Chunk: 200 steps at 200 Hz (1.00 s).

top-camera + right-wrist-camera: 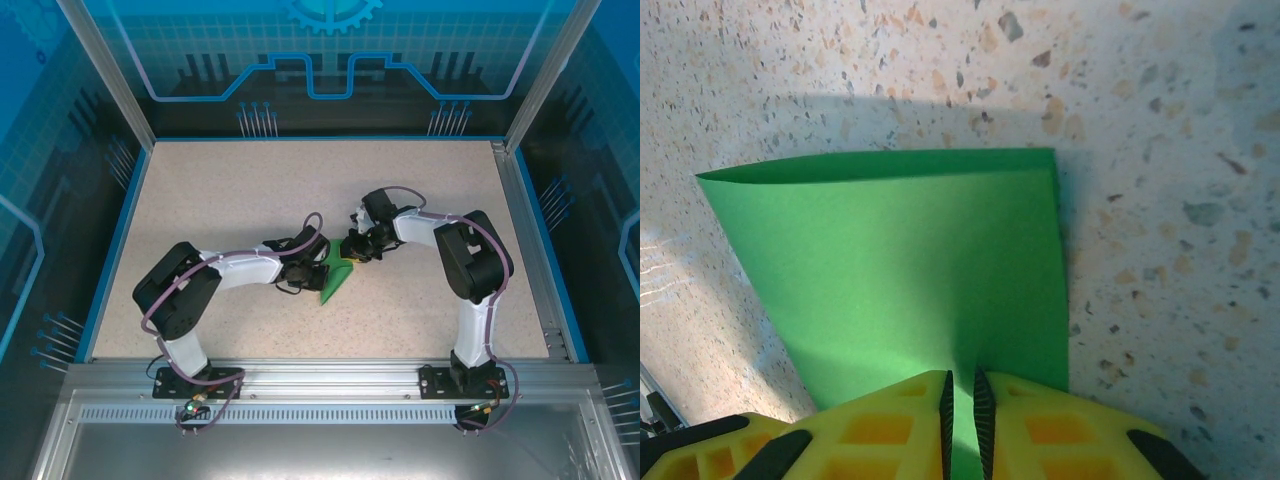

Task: Fold a paper plane with a square sheet of paper (pick it up from the middle)
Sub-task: Third fold the triangle at the center of the table.

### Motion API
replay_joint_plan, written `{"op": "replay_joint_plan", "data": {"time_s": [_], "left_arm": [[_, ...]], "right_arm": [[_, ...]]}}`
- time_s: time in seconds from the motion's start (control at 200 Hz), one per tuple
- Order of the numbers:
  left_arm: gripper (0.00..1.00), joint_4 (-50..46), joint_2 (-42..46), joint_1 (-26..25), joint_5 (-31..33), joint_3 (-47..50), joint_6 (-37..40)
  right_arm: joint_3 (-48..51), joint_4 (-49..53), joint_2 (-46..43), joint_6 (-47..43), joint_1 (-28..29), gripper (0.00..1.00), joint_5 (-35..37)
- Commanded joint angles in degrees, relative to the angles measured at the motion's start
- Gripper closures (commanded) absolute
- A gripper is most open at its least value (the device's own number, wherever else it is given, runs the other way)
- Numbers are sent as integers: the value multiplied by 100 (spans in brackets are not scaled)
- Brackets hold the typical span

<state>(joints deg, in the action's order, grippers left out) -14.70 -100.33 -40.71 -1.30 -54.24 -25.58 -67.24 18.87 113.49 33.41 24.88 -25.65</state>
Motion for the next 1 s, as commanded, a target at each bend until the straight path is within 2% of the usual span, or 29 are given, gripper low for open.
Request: {"op": "replay_joint_plan", "data": {"time_s": [0.0, 0.715, 0.995], "left_arm": [[90, -113, -8, 39, 11, 2, -131], [89, -64, 49, 36, -150, 104, -215], [88, 72, 487, 30, -416, 157, -353]], "right_arm": [[40, 584, 129, 52, 114, 82, 262], [-50, 591, -41, 69, 109, 80, 210], [-13, 627, 12, 43, 117, 83, 254]]}}
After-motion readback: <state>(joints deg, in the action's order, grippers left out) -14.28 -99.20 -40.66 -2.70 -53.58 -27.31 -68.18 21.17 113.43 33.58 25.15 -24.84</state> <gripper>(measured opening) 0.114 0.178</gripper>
